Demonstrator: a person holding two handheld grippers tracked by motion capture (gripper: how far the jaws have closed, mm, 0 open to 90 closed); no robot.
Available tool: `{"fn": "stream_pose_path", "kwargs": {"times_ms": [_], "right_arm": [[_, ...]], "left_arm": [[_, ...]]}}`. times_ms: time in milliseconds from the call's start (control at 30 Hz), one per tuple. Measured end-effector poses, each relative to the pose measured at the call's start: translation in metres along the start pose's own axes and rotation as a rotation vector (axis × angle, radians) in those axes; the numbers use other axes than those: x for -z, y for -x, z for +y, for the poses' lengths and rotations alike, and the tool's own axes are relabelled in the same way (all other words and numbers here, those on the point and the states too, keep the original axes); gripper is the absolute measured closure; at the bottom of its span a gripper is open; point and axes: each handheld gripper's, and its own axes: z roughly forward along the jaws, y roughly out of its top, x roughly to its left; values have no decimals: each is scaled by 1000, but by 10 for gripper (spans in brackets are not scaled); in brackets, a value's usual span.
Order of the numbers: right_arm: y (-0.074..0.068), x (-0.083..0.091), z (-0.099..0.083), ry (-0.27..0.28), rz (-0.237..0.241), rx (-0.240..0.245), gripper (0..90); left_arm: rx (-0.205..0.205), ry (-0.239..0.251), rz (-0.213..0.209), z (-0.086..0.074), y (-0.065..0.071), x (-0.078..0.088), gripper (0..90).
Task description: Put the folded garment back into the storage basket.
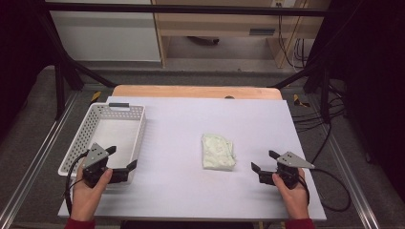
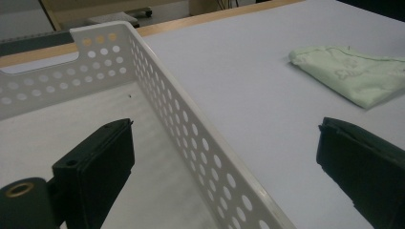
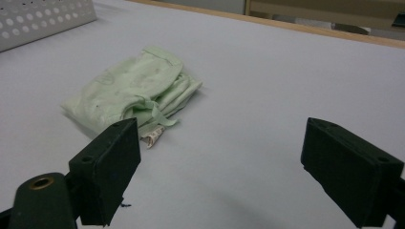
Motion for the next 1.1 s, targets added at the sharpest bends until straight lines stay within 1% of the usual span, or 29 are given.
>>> {"fn": "stream_pose_path", "kwargs": {"times_ms": [167,433,467,500,533,567,667,767,833,933,1100], "right_arm": [[0,0,0,-3,-6,4,119],[-1,-1,0,-8,-15,-1,103],[-2,-2,0,-11,-28,-4,90],[-2,-2,0,-11,-28,-4,90],[-1,-2,0,-10,-61,-9,85],[-1,-2,0,-10,-61,-9,85],[0,-2,2,-11,-73,-36,75],[-1,-4,4,-37,-93,-64,81],[-2,-5,5,-42,-95,-66,88],[-3,-6,5,-49,-84,-77,97],[-7,-7,8,-63,-78,-84,120]], "left_arm": [[7,5,6,0,-1,1,58],[5,8,6,0,-1,1,58],[5,9,7,0,-1,1,58],[6,10,6,0,-1,1,58],[7,12,9,0,-1,1,58],[7,12,9,0,-1,1,58],[9,14,9,0,-1,1,58],[8,12,9,0,0,1,58],[11,11,12,1,0,1,58],[18,17,15,1,0,1,58],[20,17,18,1,-1,2,58]]}}
